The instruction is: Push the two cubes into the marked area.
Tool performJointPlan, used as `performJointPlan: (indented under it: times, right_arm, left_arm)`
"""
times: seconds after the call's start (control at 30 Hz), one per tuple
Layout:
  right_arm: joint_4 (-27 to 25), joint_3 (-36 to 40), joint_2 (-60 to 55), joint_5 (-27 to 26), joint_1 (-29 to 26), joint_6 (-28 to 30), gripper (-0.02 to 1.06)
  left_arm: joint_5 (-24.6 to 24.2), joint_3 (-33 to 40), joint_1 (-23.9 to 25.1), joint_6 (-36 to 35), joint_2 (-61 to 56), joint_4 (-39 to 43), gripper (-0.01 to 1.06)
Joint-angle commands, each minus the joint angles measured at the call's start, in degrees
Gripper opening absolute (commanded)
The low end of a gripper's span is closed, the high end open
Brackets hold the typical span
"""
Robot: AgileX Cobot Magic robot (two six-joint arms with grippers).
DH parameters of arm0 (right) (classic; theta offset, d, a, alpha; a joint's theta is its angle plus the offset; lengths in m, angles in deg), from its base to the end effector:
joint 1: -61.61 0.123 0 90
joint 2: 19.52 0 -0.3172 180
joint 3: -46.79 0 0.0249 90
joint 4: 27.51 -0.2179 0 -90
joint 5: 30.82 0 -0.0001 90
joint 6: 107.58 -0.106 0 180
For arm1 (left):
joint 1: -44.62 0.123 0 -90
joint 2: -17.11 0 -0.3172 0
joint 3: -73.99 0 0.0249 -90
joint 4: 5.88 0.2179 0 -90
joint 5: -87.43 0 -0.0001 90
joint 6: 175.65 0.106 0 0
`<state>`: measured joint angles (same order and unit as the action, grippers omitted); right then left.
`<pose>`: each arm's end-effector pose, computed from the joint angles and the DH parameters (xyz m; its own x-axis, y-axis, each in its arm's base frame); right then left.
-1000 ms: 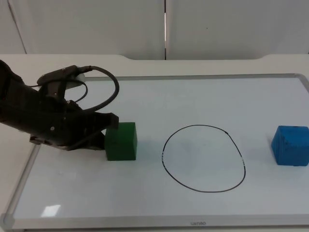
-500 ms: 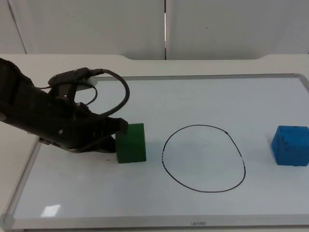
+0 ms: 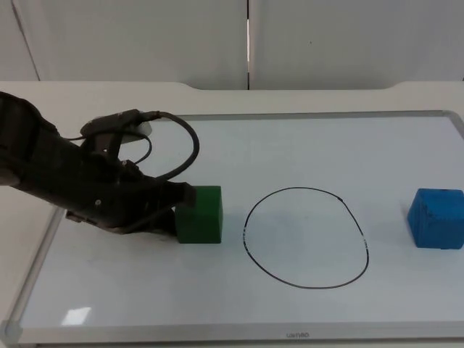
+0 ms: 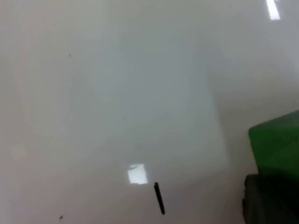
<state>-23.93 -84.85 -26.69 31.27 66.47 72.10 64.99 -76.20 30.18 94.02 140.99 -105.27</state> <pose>-0.0547 -0.0105 0.2574 -0.4602 -0.0629 -0.8856 -0.0468 0.9978 -0.0465 0.3242 -0.1248 0.1172 -0.8986 0.0575 -0.4349 0.2552 0.8750 -0.4115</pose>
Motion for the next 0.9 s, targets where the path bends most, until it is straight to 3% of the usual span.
performJointPlan:
  times: [0.0,0.2,0.87]
  right_arm:
    - [0.3,0.15,0.18,-0.26,-0.1,-0.01,1.05]
    - [0.3,0.15,0.18,-0.26,-0.1,-0.01,1.05]
    - [0.3,0.15,0.18,-0.26,-0.1,-0.01,1.05]
  left_arm:
    - [0.25,-0.51,-0.35,0.01,0.3,-0.56,0.0]
    - [-1.5,-0.75,-0.59,0.01,0.3,-0.56,0.0]
    - [0.64,-2.87,-4.61,-0.58,0.3,-0.56,0.0]
